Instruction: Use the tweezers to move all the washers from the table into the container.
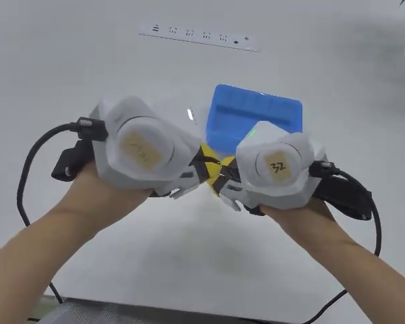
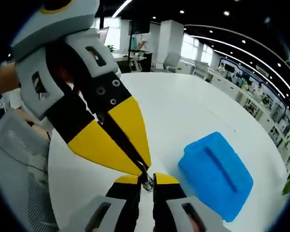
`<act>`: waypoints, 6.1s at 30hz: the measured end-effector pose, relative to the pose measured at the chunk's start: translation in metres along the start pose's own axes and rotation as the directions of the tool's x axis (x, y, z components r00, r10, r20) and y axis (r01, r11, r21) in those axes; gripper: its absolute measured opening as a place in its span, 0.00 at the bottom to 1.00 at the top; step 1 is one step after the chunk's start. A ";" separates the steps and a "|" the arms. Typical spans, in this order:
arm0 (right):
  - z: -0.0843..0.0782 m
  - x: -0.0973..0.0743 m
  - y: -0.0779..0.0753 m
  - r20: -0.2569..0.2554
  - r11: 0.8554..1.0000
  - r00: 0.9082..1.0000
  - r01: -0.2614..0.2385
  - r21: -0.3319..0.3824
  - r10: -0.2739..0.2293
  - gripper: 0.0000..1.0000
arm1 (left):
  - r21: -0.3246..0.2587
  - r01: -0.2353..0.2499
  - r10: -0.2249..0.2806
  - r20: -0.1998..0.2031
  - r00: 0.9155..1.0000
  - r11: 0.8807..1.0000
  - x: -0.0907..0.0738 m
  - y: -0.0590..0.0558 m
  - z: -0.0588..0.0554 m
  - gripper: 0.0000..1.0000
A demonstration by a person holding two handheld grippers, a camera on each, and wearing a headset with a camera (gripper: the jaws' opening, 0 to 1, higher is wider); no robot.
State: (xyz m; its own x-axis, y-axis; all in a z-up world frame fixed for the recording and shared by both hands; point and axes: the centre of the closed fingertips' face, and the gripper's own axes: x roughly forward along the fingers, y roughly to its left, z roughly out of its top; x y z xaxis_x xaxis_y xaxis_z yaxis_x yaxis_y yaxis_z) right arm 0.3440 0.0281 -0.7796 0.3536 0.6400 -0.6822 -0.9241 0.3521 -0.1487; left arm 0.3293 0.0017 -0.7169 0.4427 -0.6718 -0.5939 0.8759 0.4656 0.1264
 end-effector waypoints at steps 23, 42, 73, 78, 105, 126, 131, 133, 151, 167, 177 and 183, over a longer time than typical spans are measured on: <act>0.006 -0.022 -0.019 0.042 0.996 0.999 0.020 0.091 -0.024 0.03 | -0.476 -0.112 0.162 0.065 0.985 0.872 -0.047 -0.025 -0.037 0.65; 0.044 -0.058 -0.073 0.147 0.978 0.982 0.094 0.185 -0.123 0.03 | -0.556 -0.339 0.381 -0.042 0.923 0.759 -0.095 -0.043 -0.068 0.94; 0.014 0.023 -0.120 0.058 0.921 0.982 0.147 0.362 -0.179 0.03 | -0.344 -0.535 0.491 -0.213 0.845 0.772 -0.091 -0.036 -0.105 0.85; 0.018 0.017 -0.119 0.065 0.911 0.982 0.141 0.388 -0.180 0.04 | -0.328 -0.540 0.491 -0.223 0.842 0.775 -0.090 -0.037 -0.106 0.86; 0.015 -0.059 -0.051 0.144 0.895 0.970 0.119 0.429 -0.198 0.04 | -0.331 -0.534 0.507 -0.173 0.845 0.778 -0.093 -0.037 -0.091 0.99; -0.025 -0.023 -0.039 0.054 0.888 0.985 0.122 0.443 -0.162 0.04 | -0.268 -0.541 0.497 -0.217 0.840 0.797 -0.089 -0.040 -0.100 0.99; -0.025 -0.024 -0.039 0.054 0.885 0.985 0.123 0.449 -0.164 0.04 | -0.264 -0.541 0.496 -0.222 0.839 0.798 -0.089 -0.040 -0.101 0.99; -0.025 -0.023 -0.039 0.053 0.888 0.985 0.126 0.443 -0.166 0.04 | -0.261 -0.543 0.496 -0.226 0.838 0.798 -0.089 -0.040 -0.101 0.99; -0.025 -0.024 -0.033 0.036 0.902 0.984 0.143 0.408 -0.172 0.02 | -0.241 -0.544 0.492 -0.244 0.836 0.804 -0.088 -0.041 -0.104 0.96; -0.022 -0.022 -0.036 0.028 0.901 0.985 0.141 0.409 -0.167 0.02 | -0.233 -0.547 0.492 -0.254 0.832 0.804 -0.088 -0.041 -0.106 0.96; -0.023 -0.020 -0.037 0.033 0.896 0.985 0.142 0.420 -0.172 0.02 | -0.224 -0.546 0.491 -0.261 0.832 0.807 -0.088 -0.042 -0.107 0.96; -0.024 -0.020 -0.040 0.038 0.887 0.983 0.147 0.438 -0.182 0.02 | -0.297 -0.508 0.469 -0.196 0.861 0.808 -0.089 -0.041 -0.093 0.88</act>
State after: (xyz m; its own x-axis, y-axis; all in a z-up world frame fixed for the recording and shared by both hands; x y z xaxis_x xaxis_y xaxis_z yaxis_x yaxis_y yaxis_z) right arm 0.3701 -0.0150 -0.7779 0.5208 0.5907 -0.6163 -0.7039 0.7056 0.0814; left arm 0.2359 0.0958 -0.7437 0.7548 -0.2471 -0.6076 0.4263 0.8888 0.1682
